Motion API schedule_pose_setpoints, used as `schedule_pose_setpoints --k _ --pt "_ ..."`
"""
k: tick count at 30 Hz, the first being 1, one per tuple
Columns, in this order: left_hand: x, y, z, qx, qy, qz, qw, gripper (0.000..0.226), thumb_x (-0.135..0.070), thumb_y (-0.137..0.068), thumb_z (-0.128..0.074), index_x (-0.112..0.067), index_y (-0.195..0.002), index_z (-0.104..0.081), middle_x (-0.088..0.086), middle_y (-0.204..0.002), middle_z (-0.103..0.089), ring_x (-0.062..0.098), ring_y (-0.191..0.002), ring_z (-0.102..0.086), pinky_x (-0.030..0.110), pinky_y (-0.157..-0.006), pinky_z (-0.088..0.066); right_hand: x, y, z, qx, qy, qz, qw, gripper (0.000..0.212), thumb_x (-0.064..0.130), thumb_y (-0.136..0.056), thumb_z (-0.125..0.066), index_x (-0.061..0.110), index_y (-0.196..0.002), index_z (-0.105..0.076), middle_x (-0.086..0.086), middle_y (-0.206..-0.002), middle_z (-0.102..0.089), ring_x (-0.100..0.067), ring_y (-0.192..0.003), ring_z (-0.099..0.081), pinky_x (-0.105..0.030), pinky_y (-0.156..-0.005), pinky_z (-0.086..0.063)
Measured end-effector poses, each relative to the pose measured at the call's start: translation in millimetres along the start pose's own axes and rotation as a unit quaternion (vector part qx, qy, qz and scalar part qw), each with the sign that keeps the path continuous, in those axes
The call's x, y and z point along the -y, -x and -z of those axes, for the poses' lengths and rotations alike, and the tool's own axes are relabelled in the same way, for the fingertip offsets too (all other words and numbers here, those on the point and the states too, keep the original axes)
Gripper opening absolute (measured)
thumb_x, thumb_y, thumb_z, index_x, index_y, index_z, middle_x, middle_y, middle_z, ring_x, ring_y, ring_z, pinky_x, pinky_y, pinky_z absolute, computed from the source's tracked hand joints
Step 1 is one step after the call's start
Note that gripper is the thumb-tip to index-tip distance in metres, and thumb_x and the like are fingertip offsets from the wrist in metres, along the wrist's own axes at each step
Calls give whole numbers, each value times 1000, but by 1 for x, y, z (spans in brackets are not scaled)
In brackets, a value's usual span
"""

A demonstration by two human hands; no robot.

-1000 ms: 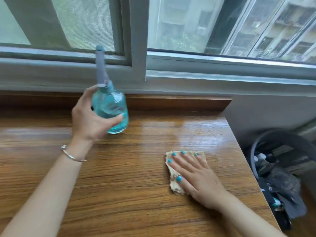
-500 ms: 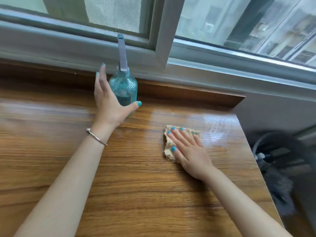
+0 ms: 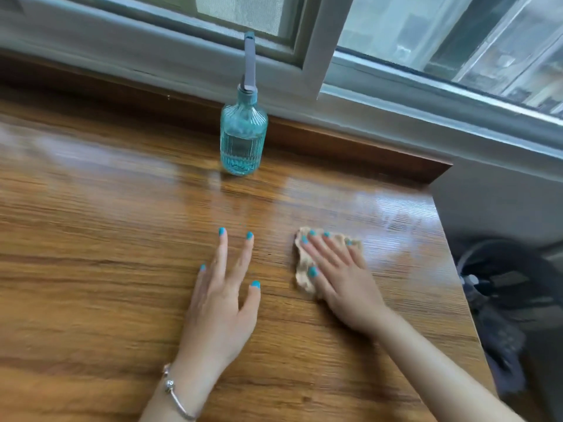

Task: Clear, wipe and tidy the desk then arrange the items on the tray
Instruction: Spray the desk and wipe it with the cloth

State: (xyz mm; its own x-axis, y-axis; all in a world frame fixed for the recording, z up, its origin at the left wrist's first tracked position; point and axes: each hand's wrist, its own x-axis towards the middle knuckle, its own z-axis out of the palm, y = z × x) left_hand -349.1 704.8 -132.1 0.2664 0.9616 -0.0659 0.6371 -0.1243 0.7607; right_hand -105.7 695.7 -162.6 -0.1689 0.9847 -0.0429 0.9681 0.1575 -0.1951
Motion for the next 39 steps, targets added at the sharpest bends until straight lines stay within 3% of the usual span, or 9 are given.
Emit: schedule_pose_setpoints --k 3,8,13,16,22,26,31,35,39 --pt "-3 13 0 -29 -133 -43 990 61 -47 -99 -29 -58 -143 10 -24 -152 29 -1 -142 22 23 -111 23 -30 -5 21 39 -2 26 999 46 52 -103 -12 56 -147 1 30 -156 4 0 -148 5 -30 -118 9" --pt "-15 47 -12 -54 -233 -22 971 61 -29 -97 -29 -48 -150 -6 -12 -161 -5 13 -149 -1 41 -119 4 -39 -63 31 19 7 -166 986 50 41 -106 -15 37 -155 -8 12 -164 0 -13 -150 3 -41 -120 4" --pt "-32 111 -47 -54 -216 40 974 57 -37 -95 -19 -47 -150 -6 -12 -160 -10 14 -149 1 43 -119 0 34 112 -13 -4 18 45 999 53 49 -102 -14 41 -154 -9 13 -163 -11 -15 -151 -5 -43 -119 0" --pt "-39 135 -64 -67 -212 36 974 56 -39 -95 -16 -48 -147 1 -13 -160 -8 11 -148 5 41 -119 2 29 129 -4 44 1 150 988 51 51 -103 -12 46 -153 -5 17 -162 -8 -7 -149 2 -36 -118 7" --pt "-33 188 -59 -138 -181 80 971 55 -41 -98 -16 -46 -151 -1 -13 -160 -5 8 -148 7 35 -117 7 20 47 7 33 5 -68 997 50 44 -105 -15 41 -154 -8 13 -164 -3 -15 -151 3 -46 -120 5" --pt "-30 209 -57 -144 -164 113 969 52 -37 -102 -16 -45 -151 0 -12 -161 -4 6 -147 9 37 -118 5 75 155 -24 -8 14 73 997 53 47 -102 -16 41 -154 -12 10 -163 -15 -20 -151 -8 -49 -118 -1" --pt "-45 188 -65 -136 -161 71 975 56 -31 -102 -22 -43 -151 1 -9 -161 -4 9 -148 7 36 -117 6 52 197 -17 40 55 171 983 52 45 -103 -21 44 -153 -7 13 -161 -18 -17 -150 -12 -44 -118 -6" --pt "-62 173 -75 -118 -133 19 984 55 -30 -103 -25 -43 -151 -2 -9 -161 -5 6 -147 7 33 -117 7 8 183 0 47 15 60 997 51 54 -98 3 53 -149 4 23 -160 3 -6 -149 10 -38 -121 6" --pt "-56 181 -74 -99 -130 -6 987 50 -40 -103 -15 -47 -150 2 -16 -160 0 0 -145 13 29 -117 10 -45 189 16 46 25 -84 995 50 55 -97 0 53 -145 13 21 -160 9 -7 -147 16 -36 -120 10"
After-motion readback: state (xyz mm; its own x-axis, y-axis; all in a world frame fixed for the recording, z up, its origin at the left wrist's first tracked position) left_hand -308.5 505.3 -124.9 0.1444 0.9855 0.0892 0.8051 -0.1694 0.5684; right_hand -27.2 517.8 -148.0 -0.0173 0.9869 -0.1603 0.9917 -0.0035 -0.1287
